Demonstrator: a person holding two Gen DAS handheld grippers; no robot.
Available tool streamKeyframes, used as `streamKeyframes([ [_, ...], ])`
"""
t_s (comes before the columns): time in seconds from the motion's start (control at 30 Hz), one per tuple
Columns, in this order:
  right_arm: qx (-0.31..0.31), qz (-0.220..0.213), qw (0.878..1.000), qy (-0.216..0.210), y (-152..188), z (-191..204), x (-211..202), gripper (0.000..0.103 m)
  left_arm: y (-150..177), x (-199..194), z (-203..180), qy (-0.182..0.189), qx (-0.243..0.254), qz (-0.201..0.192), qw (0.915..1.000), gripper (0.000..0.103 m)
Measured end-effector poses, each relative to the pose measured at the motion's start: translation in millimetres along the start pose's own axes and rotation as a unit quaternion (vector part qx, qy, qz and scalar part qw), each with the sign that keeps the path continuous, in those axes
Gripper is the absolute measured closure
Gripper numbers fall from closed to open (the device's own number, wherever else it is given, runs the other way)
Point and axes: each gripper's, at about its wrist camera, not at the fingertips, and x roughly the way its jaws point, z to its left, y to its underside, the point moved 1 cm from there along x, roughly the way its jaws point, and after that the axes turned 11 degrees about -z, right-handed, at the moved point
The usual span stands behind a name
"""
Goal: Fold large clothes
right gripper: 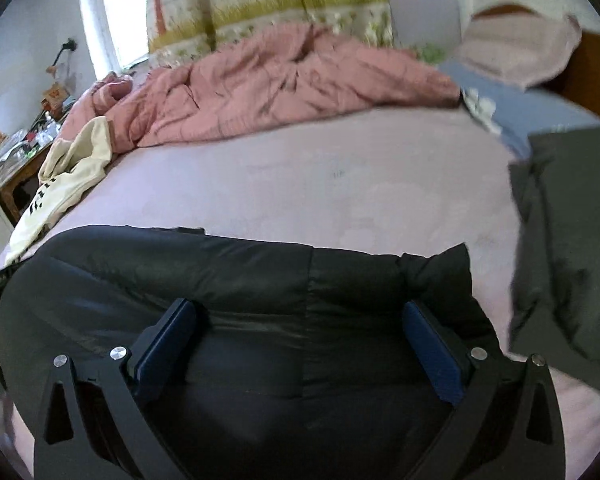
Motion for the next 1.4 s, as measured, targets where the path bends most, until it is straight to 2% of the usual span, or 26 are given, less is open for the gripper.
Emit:
streamKeyframes([
  [0.13,-0.005,0.009,1.0,0.009,5.7,1.1,8.3,0.0,6.9,10.2,-17.0,-0.03,0.044,0.01,0.9985,0.008],
  [0.43,-0.019,0.026,0.999,0.027,8.8,6.1,16.1,0.0,9.4,14.1,-14.8,-0.042,0.049,0.017,0.9977,0.003],
  [0.63,-0.022,0.025,0.999,0.029,9.4,6.1,15.8,0.0,8.5,8.8,-18.4,-0.062,0.062,0.01,0.9961,0.004],
  [0.67,-0.019,0.016,0.999,0.028,8.8,5.6,11.8,0.0,8.4,-2.7,-18.3,-0.064,0.063,-0.006,0.996,0.015],
  [0.73,-0.01,-0.024,0.999,0.04,6.9,4.0,-9.5,0.0,9.2,-36.4,-20.8,-0.044,0.077,-0.055,0.9945,0.025],
  [0.8,-0.001,-0.056,0.998,0.039,4.5,4.0,-33.5,0.0,9.4,-74.6,-30.1,-0.017,0.091,-0.1,0.9907,0.025],
  [0.9,0.015,-0.078,0.997,0.013,-2.4,15.1,-65.1,0.0,13.3,-123.2,-49.6,0.053,0.07,-0.143,0.9858,0.025],
  [1.0,0.018,-0.081,0.996,-0.025,-6.7,43.1,-84.2,0.0,27.8,-142.9,-77.7,0.101,0.074,-0.134,0.9831,0.025],
  [1.1,-0.003,-0.049,0.998,-0.044,7.6,71.3,-86.4,0.0,52.5,-143.1,-106.4,0.103,0.111,-0.125,0.9806,0.025],
  [1.17,-0.036,-0.017,0.999,-0.02,27.1,86.3,-76.6,0.0,65.8,-134.4,-111.5,0.108,0.11,-0.104,0.9826,0.024],
  [1.27,-0.096,-0.034,0.995,0.017,41.1,99.3,-69.2,0.0,80.8,-112.5,-116.0,0.075,0.133,-0.089,0.9842,0.021],
  [1.4,-0.107,0.0,0.994,0.03,52.4,100.2,-47.2,0.0,88.5,-85.0,-122.3,0.052,0.148,-0.039,0.9868,0.019],
])
